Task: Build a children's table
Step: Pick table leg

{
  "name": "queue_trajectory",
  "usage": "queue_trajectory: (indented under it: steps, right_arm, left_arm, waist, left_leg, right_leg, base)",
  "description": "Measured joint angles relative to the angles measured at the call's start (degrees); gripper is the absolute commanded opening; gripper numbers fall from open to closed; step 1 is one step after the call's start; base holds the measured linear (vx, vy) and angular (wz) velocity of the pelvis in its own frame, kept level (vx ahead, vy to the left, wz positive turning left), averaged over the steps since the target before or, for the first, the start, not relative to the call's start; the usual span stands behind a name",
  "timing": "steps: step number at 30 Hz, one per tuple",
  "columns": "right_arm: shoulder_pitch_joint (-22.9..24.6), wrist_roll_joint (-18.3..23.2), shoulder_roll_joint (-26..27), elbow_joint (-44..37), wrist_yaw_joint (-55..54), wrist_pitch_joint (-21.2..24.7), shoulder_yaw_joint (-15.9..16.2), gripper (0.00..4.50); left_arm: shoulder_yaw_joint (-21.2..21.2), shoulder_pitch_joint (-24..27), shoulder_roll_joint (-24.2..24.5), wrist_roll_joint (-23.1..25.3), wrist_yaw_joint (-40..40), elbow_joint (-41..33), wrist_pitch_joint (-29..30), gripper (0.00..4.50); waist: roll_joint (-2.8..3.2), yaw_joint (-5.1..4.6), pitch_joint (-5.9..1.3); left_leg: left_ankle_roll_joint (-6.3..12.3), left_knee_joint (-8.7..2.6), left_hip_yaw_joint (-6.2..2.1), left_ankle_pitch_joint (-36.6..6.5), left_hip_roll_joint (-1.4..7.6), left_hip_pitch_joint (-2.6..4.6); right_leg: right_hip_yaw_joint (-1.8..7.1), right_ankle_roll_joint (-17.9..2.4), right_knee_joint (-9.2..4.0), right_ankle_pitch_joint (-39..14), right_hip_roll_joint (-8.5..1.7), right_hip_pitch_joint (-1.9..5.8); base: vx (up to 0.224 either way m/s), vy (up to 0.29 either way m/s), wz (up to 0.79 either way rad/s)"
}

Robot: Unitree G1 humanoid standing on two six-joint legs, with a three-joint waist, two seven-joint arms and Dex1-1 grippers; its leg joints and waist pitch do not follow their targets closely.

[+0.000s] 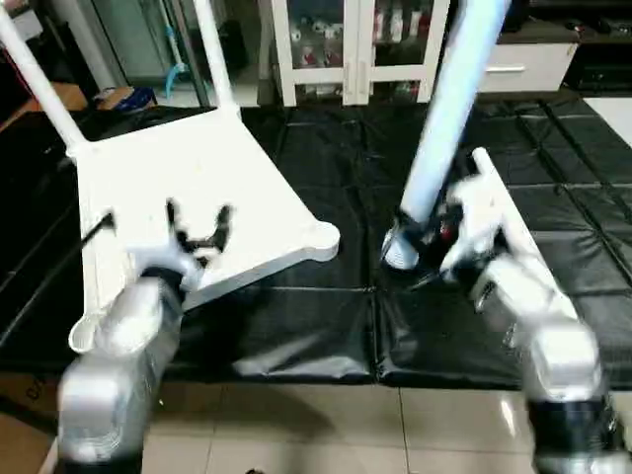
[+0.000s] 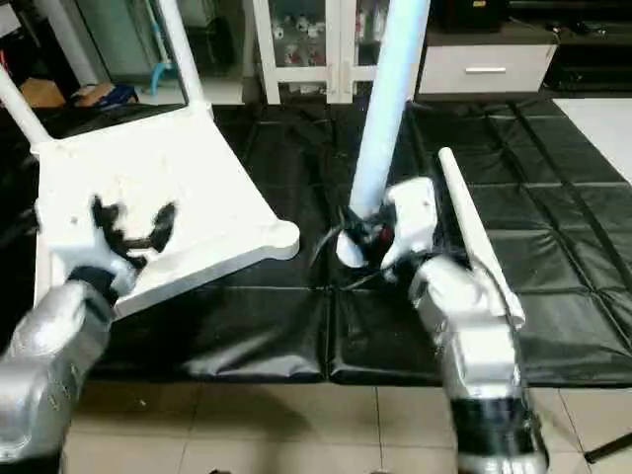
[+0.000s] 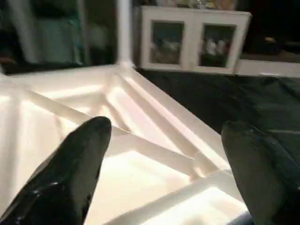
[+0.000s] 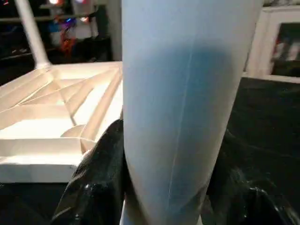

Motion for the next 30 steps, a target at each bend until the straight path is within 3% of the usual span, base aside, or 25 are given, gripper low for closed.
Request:
queue_trajectory:
  steps: [8,9,13,16,19,23,24,25,28,30]
  right_arm:
    - [3.16,-0.63,1.12,-2.60,-0.63,-0.12,1.49,1.84]
    - [3.17,-0.70,0.58,-2.86,-0.43,-0.53,1.60,1.84]
    - [3.19,-0.25,0.00,-2.85,-0.03,-1.46,0.39,1.84]
    - [3.40,-0.30,0.11,-2.97,0.45,-1.78,1.05,1.84]
    - [4.46,-0.69,0.90,-3.24,0.30,-2.38,2.32,1.84]
    - [4.77,-1.57,1.90,-3.99,-0.71,-2.75,3.94,1.84]
    - [4.77,-2.01,1.91,-4.38,-0.84,-2.80,4.14,1.84]
    - [4.84,-2.13,1.93,-4.67,-0.89,-2.92,4.27,1.84]
    - [5.24,-2.10,1.98,-5.22,-1.18,-2.96,4.26,1.84]
    - [5.23,-2.11,1.94,-5.22,-2.03,-2.96,3.67,1.84]
  left_arm:
    - [-5.43,0.59,-1.93,3.78,-0.08,1.57,-5.56,4.21]
    - [-6.12,0.61,-2.14,4.42,-0.21,1.71,-6.66,4.21]
    - [-7.32,0.64,-3.16,6.30,-0.51,2.34,-9.41,4.21]
    - [-7.34,0.74,-3.14,7.27,-0.51,2.75,-10.10,4.21]
    - [-7.24,0.87,-3.55,7.75,-0.50,3.49,-11.26,4.21]
    - [-7.41,1.10,-4.30,7.83,-0.59,4.66,-12.29,4.21]
    - [-7.45,1.10,-4.29,7.85,-0.85,4.85,-12.32,4.21]
    - [-7.67,1.18,-4.25,7.88,-1.24,5.07,-12.33,4.21]
    - [-7.91,1.32,-4.45,7.84,-1.95,5.48,-12.36,4.21]
    - [-8.38,1.26,-4.70,7.83,-2.84,5.57,-12.47,4.21]
  waist:
    - [-0.03,-0.34,0.01]
    - [-0.09,-0.33,0.04]
    - [0.20,-2.25,-0.07]
    - [0.48,-2.62,0.01]
    - [0.66,-2.58,0.12]
    - [1.25,-2.74,0.47]
    - [1.30,-2.71,0.51]
    - [1.40,-2.63,0.65]
    - [1.61,-2.41,0.72]
    - [1.64,-2.48,0.75]
  left_leg:
    - [0.00,-0.01,-0.05,0.00,-0.06,-0.03]
    - [0.02,-0.04,-0.62,0.01,-0.25,-0.50]
    - [2.00,0.13,-4.15,1.30,-1.32,-2.90]
    - [2.60,0.15,-6.49,1.90,-2.21,-3.62]
    - [2.15,0.08,-8.87,2.31,-3.26,-3.91]
    - [1.15,-0.37,-10.89,2.56,-5.05,-3.99]
    - [1.14,-0.46,-11.03,2.56,-5.28,-4.08]
    - [1.12,-0.49,-10.42,2.54,-4.98,-3.95]
    - [1.11,-0.72,-7.44,2.52,-3.84,-3.42]
    - [1.13,-0.87,-6.19,2.51,-3.55,-3.13]
  right_leg:
    - [0.21,0.51,-0.24,0.17,0.00,0.08]
    - [-0.21,0.51,-0.25,0.18,-0.17,0.21]
    - [-4.04,0.62,-0.63,0.08,-1.22,0.75]
    - [-6.24,0.52,-1.13,-0.03,-1.31,1.74]
    - [-6.48,0.56,-0.89,-0.70,-1.17,2.68]
    - [-5.97,0.91,-0.45,-1.54,-1.33,3.76]
    - [-5.71,1.04,-0.24,-1.80,-1.50,3.83]
    - [-4.66,1.34,-0.17,-2.00,-1.31,3.98]
    - [-2.49,2.34,0.18,-2.60,-0.96,3.96]
    - [-1.59,2.51,0.16,-2.71,-0.96,3.97]
  base:
    - [0.000,0.000,0.00]
    - [0.000,0.000,0.00]
    - [-0.009,-0.019,0.42]
    - [0.000,-0.014,0.44]
    - [-0.012,-0.022,0.45]
    - [-0.025,-0.013,0.48]
    - [-0.030,-0.012,0.51]
    - [-0.046,-0.013,0.39]
    - [-0.032,-0.007,0.20]
    - [0.000,0.000,0.00]
